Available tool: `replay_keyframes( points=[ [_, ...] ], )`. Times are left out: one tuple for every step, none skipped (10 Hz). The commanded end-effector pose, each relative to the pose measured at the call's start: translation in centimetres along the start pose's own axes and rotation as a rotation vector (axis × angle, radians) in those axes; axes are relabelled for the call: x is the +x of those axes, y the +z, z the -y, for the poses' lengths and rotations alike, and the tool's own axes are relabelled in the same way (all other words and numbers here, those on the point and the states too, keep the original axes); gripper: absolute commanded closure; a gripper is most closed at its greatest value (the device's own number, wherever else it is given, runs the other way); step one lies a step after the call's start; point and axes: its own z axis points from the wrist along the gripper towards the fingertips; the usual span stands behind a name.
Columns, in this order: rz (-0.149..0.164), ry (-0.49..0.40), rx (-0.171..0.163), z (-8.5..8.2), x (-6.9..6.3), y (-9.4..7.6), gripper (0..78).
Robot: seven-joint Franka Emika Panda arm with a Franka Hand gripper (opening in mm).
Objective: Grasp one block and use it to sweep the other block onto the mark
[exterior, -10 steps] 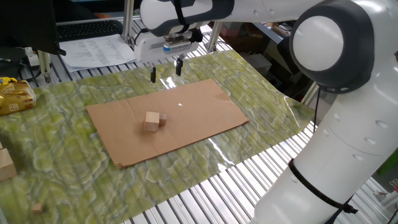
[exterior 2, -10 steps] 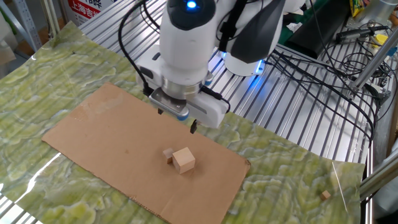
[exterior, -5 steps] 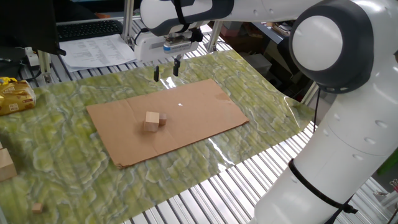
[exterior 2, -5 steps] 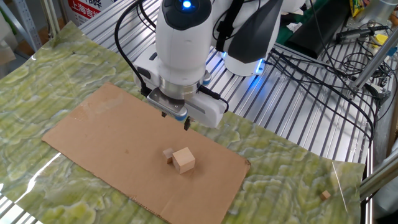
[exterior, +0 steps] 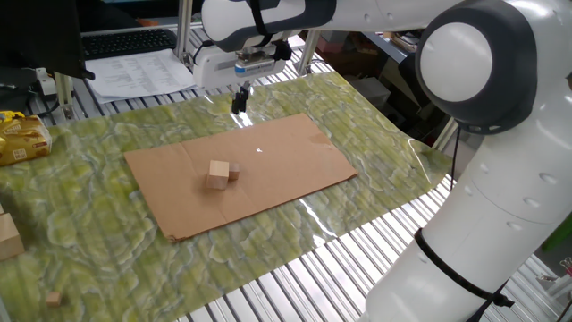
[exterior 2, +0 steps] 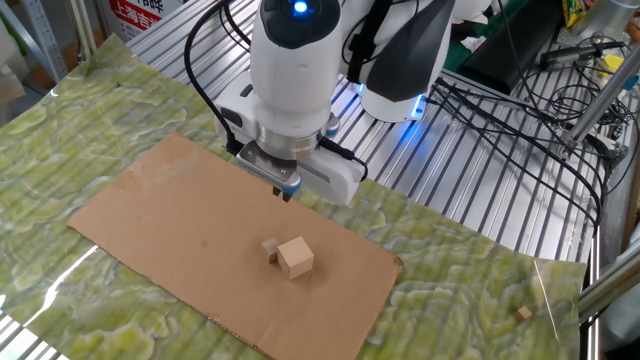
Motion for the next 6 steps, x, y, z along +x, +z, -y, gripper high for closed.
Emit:
replay_keyframes(
  points=[
    [-0.005, -0.006, -0.004, 0.3, -0.3, -0.2, 76.4],
    [-0.005, -0.006, -0.004, 0.3, -0.3, -0.2, 76.4],
    [-0.005, -0.006, -0.004, 0.3, -0.3, -0.2, 76.4],
    [-0.005, -0.006, -0.004, 0.3, -0.3, -0.2, 76.4],
    [-0.060, 0.010, -0.114, -2.7, -8.1, 6.2, 76.4],
    [-0.061, 0.018, -0.114, -2.3, -7.3, 6.4, 76.4]
  ],
)
